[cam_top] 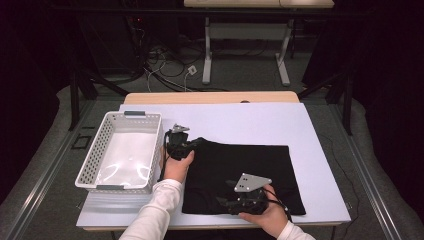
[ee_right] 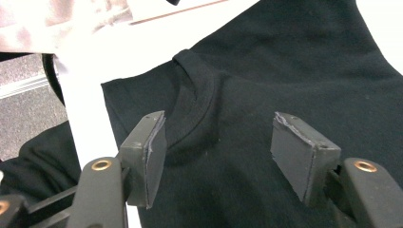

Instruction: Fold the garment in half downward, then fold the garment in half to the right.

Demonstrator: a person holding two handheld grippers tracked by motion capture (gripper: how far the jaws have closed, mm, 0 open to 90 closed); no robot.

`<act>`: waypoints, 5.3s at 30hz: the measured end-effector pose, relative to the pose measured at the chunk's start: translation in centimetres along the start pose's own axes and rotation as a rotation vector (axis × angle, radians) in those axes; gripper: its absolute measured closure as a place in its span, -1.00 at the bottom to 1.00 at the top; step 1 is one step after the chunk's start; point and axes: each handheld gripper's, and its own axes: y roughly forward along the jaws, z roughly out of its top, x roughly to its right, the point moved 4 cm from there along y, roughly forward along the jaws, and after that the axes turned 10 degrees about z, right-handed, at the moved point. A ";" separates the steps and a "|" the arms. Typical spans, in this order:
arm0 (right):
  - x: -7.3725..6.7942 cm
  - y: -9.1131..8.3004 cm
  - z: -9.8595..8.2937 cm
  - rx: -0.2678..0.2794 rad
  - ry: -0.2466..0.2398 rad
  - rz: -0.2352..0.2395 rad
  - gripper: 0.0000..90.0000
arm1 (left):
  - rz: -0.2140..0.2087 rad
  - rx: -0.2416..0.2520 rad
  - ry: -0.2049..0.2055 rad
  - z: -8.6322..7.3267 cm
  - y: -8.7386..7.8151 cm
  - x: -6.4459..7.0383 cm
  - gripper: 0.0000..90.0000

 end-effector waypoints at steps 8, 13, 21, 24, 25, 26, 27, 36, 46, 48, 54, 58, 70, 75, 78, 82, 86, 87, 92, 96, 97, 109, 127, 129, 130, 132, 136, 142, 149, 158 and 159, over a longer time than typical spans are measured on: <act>-0.2 1.0 0.6 -0.001 -0.018 0.004 -0.19 | -0.036 0.006 -0.003 0.4 -0.4 0.6 0.95; -0.6 1.1 0.8 0.000 -0.038 -0.004 -0.18 | -0.065 0.002 0.029 0.8 -0.4 1.9 0.95; -1.5 2.7 1.6 -0.012 -0.033 0.045 -0.12 | -0.075 -0.005 0.030 1.3 -0.1 2.2 0.95; -1.9 3.6 2.0 -0.023 -0.040 0.060 -0.09 | -0.070 -0.008 0.030 1.3 -0.1 2.0 0.95; -2.1 4.0 2.1 -0.025 -0.042 0.066 -0.07 | -0.071 -0.008 0.028 1.3 -0.1 1.9 0.95; -2.2 4.3 2.2 -0.030 -0.047 0.070 -0.07 | -0.071 -0.008 0.029 1.4 -0.2 1.8 0.95; -2.4 4.6 2.3 -0.034 -0.046 0.076 -0.06 | -0.070 -0.007 0.027 1.3 -0.2 1.7 0.95; -3.3 6.7 2.8 -0.071 -0.059 0.111 0.05 | -0.064 -0.018 0.029 1.0 -0.4 0.8 0.95; -4.2 8.5 2.6 -0.114 -0.083 0.144 0.04 | -0.068 -0.024 0.014 0.8 -0.3 0.4 0.95; -4.4 8.7 2.3 -0.130 -0.098 0.150 0.04 | -0.068 -0.025 0.013 0.8 -0.2 0.5 0.95; -5.1 9.3 1.6 -0.174 -0.129 0.164 0.08 | -0.067 -0.026 0.017 0.8 -0.1 0.6 0.95; -5.3 9.2 1.5 -0.171 -0.148 0.174 0.28 | -0.064 -0.029 0.013 0.8 0.0 0.5 0.95; -4.4 9.1 1.7 -0.159 -0.108 0.175 0.95 | -0.047 -0.019 -0.027 1.4 -0.2 -0.6 0.95; -4.3 8.3 2.6 -0.108 -0.064 0.210 0.95 | -0.044 0.000 -0.046 2.0 -0.8 -1.2 0.95; -4.1 7.7 3.4 -0.081 -0.040 0.231 0.95 | -0.033 0.005 -0.055 2.4 -1.2 -1.4 0.95; -4.3 7.1 4.5 -0.048 -0.044 0.254 0.96 | -0.027 0.014 -0.062 3.1 -1.7 -1.9 0.96; -4.5 6.4 5.8 -0.009 -0.061 0.266 0.96 | -0.013 0.029 -0.076 3.9 -2.4 -2.7 0.96; -4.4 6.2 6.2 0.000 -0.058 0.269 0.96 | -0.008 0.033 -0.079 4.1 -2.6 -2.9 0.96; -4.1 5.3 8.2 0.053 -0.062 0.274 0.96 | 0.022 0.046 -0.099 5.0 -3.6 -4.1 0.96; -4.3 4.8 9.6 0.085 -0.079 0.276 0.96 | 0.040 0.054 -0.109 5.6 -4.4 -5.0 0.96; -4.4 4.8 9.9 0.091 -0.084 0.277 0.96 | 0.044 0.057 -0.110 5.8 -4.6 -5.2 0.96; -4.8 4.7 13.0 0.155 -0.121 0.270 0.96 | 0.103 0.116 -0.120 8.4 -7.8 -7.0 0.96; -4.9 4.1 14.3 0.202 -0.141 0.266 0.95 | 0.114 0.134 -0.088 9.4 -8.1 -5.9 0.96; -4.5 3.8 13.9 0.203 -0.132 0.260 0.95 | 0.102 0.135 -0.089 9.4 -7.6 -5.5 0.96; -4.4 3.6 13.7 0.205 -0.127 0.259 0.95 | 0.097 0.134 -0.090 9.5 -7.4 -5.3 0.96; -4.1 3.3 13.4 0.205 -0.120 0.254 0.95 | 0.085 0.132 -0.092 9.6 -6.9 -4.9 0.96; -3.5 2.4 12.6 0.211 -0.107 0.243 0.95 | 0.066 0.131 -0.086 9.7 -6.0 -3.8 0.96; -2.6 0.9 11.1 0.221 -0.083 0.221 0.95 | 0.036 0.128 -0.077 9.8 -4.6 -2.1 0.96; -1.7 -1.0 9.5 0.236 -0.058 0.193 0.95 | 0.001 0.125 -0.062 10.0 -3.2 -0.1 0.96; -0.2 -3.7 6.2 0.223 -0.024 0.140 0.95 | -0.053 0.115 -0.030 9.7 -0.7 3.0 0.96; -0.1 -3.9 5.8 0.221 -0.016 0.137 0.95 | -0.058 0.111 -0.029 9.6 -0.4 3.4 0.96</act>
